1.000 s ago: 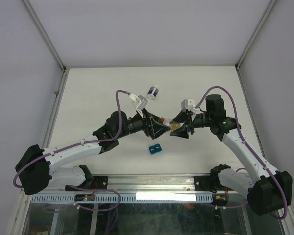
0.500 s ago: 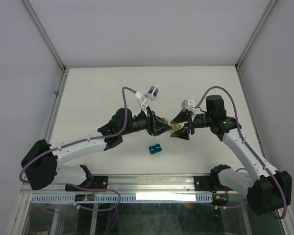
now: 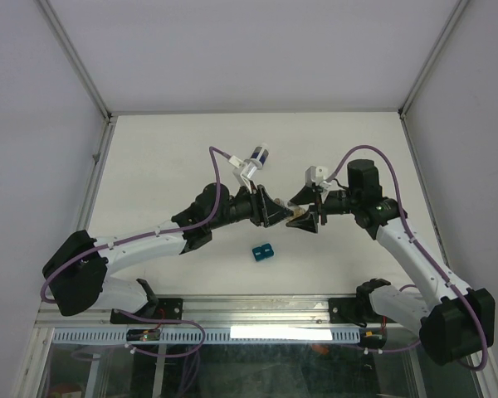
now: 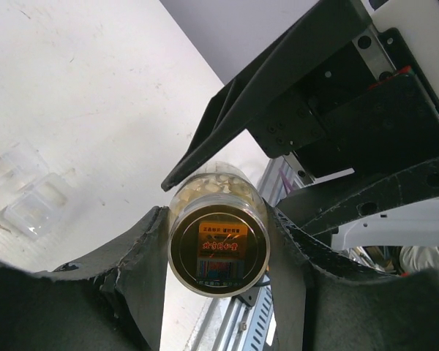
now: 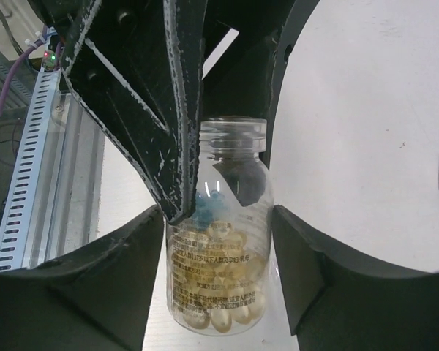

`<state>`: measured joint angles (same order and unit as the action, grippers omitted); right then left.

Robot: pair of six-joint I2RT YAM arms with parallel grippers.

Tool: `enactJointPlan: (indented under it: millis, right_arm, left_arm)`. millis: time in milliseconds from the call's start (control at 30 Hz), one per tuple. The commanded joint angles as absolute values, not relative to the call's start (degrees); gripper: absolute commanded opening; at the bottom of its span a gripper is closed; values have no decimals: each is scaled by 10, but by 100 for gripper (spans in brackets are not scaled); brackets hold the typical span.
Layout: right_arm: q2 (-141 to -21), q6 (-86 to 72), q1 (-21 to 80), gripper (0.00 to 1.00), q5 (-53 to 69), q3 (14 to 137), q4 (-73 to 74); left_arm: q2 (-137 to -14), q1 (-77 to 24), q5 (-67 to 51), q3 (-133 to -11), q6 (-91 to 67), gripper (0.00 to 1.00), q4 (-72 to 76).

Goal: Sort the pills into containers

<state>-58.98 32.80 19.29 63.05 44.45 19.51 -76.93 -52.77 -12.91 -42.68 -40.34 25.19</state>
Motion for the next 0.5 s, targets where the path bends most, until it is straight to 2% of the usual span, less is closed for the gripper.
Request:
enactJointPlan:
  millis: [0, 467]
  right_arm:
    - [-589, 303, 203, 61, 619, 446, 147]
    - [-597, 308, 219, 61, 596, 445, 147]
  left_arm:
    - [-766, -526, -114, -437, -427, 0, 298]
    - [-769, -522, -120, -433, -446, 0, 319]
